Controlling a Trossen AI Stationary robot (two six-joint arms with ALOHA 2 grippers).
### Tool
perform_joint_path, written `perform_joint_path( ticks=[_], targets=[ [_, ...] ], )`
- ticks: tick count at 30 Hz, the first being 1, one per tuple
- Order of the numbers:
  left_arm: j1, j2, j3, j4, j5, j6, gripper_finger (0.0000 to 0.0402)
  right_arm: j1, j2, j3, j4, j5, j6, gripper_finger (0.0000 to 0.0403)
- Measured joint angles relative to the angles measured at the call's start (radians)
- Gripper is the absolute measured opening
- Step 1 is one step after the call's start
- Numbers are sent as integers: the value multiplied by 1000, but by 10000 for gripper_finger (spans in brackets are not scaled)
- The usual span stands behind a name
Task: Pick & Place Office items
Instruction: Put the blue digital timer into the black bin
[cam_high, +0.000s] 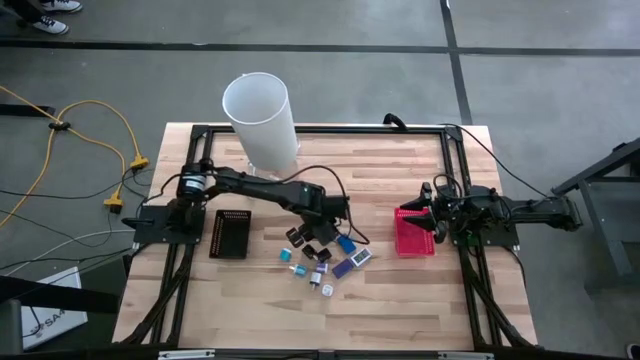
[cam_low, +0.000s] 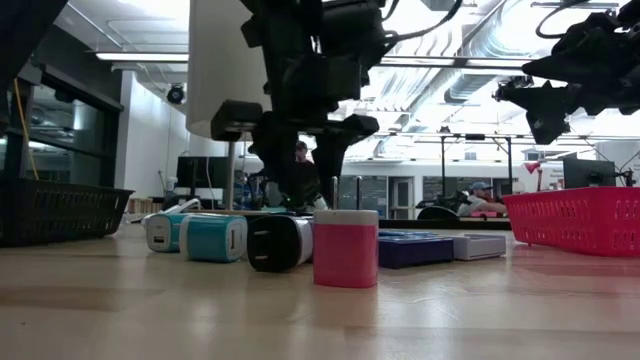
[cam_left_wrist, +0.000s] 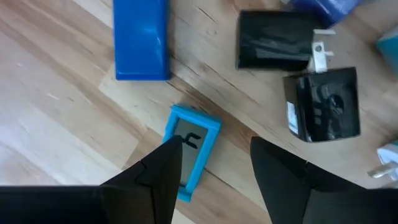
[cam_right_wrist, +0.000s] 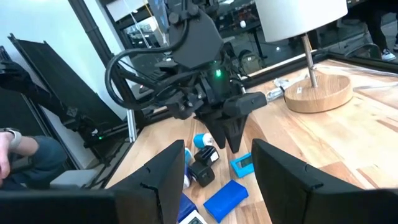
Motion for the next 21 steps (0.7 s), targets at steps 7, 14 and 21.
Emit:
perform_joint_path(
  ticks=[7, 14, 21],
  targets=[
    [1, 0, 1, 21, -62, -1, 184, 0, 0, 0, 0, 0, 0, 174],
    [1, 33, 1, 62, -63, -1, 184, 0, 0, 0, 0, 0, 0, 174],
    [1, 49, -1, 71, -57, 36, 184, 0, 5, 0, -1, 0, 0, 174]
  ],
)
